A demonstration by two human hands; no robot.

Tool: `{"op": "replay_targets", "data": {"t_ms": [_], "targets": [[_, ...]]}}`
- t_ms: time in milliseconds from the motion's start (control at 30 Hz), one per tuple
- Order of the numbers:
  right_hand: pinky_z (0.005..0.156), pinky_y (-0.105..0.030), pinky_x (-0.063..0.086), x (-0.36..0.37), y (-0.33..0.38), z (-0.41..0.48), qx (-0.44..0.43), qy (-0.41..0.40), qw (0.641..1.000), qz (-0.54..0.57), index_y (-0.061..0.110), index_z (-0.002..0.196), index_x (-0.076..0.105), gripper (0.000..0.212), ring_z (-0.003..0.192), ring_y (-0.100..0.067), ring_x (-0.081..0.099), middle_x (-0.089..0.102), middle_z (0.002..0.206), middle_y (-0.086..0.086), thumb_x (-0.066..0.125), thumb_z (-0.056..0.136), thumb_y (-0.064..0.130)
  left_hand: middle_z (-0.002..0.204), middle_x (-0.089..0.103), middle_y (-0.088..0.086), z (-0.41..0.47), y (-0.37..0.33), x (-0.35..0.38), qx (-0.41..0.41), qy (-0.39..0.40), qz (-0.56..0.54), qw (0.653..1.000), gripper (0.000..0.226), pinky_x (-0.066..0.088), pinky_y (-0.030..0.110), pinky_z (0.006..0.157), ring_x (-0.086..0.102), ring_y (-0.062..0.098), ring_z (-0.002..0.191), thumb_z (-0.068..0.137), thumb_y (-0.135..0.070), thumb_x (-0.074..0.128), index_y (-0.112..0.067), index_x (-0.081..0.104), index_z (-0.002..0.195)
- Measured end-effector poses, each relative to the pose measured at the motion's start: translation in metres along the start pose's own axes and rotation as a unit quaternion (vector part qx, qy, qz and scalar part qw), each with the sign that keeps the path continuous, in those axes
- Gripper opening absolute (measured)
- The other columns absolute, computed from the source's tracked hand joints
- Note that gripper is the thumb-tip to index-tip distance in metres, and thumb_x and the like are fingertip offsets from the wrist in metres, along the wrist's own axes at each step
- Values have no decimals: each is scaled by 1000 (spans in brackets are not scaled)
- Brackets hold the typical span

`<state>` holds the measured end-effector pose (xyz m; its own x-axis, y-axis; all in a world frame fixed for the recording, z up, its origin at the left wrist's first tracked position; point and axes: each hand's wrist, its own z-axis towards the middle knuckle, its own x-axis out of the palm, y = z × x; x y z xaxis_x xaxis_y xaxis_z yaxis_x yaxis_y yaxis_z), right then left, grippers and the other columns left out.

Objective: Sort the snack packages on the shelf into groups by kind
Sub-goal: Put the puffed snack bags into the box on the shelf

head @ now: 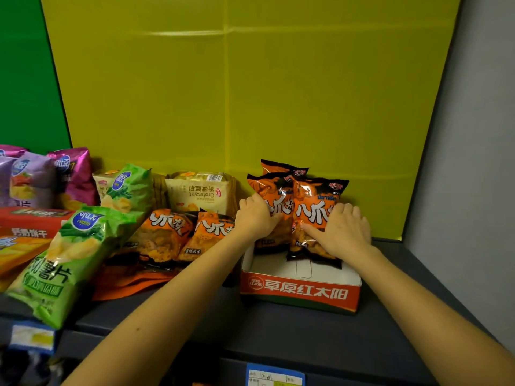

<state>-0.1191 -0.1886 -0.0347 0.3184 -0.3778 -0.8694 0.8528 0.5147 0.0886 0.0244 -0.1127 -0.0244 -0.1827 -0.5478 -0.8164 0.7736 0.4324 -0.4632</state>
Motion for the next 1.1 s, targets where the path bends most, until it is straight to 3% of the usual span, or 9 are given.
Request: {"op": "replay_targets", "data": {"t_ms": [200, 367, 467, 567, 667, 767, 900, 967, 1100], "targets": [[86, -34, 44, -13, -10, 2, -11, 44, 998, -47, 3, 127, 43, 101, 113, -28, 50, 52, 126, -14, 32, 69, 84, 140, 40, 20, -4, 3, -15, -7, 28, 1, 1000, 74, 40, 40, 103, 41, 32, 130, 87, -48, 56, 1, 33, 137], [73, -30, 43, -30, -12, -3, 2, 22, 1000, -19, 4, 124, 42, 94, 107, -28, 56, 54, 122, -14, 38, 70, 81, 125, 52, 16, -28, 9, -32, 24, -13, 9, 1000, 51, 45, 36, 88, 52, 29, 112, 91, -44, 50, -3, 50, 121], [68, -31, 40, -46, -13, -8, -19, -34, 999, 16, 5, 120, 43, 73, 101, -29, 59, 57, 115, -13, 46, 81, 66, 112, 64, 8, -48, 23, -47, 38, -84, -22, 996, 37, 51, 37, 81, 59, 22, 98, 92, -38, 50, -8, 61, 110], [66, -30, 40, -59, 5, -19, -120, -65, 987, 90, 14, 102, 50, 34, 86, -23, 57, 61, 101, -6, 48, 89, 45, 109, 68, 6, -64, 45, -65, 28, -135, -26, 990, 30, 49, 33, 76, 59, 17, 89, 93, -29, 49, -8, 66, 107], [66, -30, 46, -70, 42, -33, -201, -86, 965, 143, 20, 88, 52, 18, 79, -19, 58, 62, 86, 1, 49, 90, 37, 114, 65, 11, -65, 77, -80, -24, -137, 14, 990, 31, 44, 33, 78, 59, 25, 100, 93, -27, 49, -6, 63, 110], [70, -32, 51, -72, 84, -40, -234, -46, 952, 195, 18, 91, 59, 19, 81, -20, 61, 64, 86, 0, 50, 89, 34, 122, 56, 18, -60, 112, -88, -78, -95, 66, 990, 37, 45, 43, 89, 53, 35, 112, 91, -28, 48, -1, 55, 117], [74, -35, 51, -56, 136, -33, -239, 38, 950, 197, 10, 100, 63, 29, 91, -26, 63, 67, 97, -7, 46, 90, 32, 128, 50, 19, -56, 135, -86, -88, -55, 128, 986, 44, 42, 44, 94, 47, 36, 120, 90, -32, 49, 0, 47, 121], [75, -33, 48, -47, 159, -30, -232, 93, 955, 158, 5, 115, 58, 37, 101, -30, 60, 64, 111, -12, 45, 92, 31, 134, 46, 17, -54, 138, -80, -93, -41, 148, 984, 53, 40, 46, 97, 43, 35, 126, 89, -38, 50, -2, 41, 127], [97, -40, 42, -23, 191, -30, -145, 180, 968, 96, 5, 139, 36, 65, 124, -36, 46, 44, 138, -20, 41, 91, 48, 140, 39, 20, -46, 149, -78, -130, -25, 121, 984, 78, 38, 45, 101, 38, 36, 132, 82, -49, 57, 1, 28, 136]]}}
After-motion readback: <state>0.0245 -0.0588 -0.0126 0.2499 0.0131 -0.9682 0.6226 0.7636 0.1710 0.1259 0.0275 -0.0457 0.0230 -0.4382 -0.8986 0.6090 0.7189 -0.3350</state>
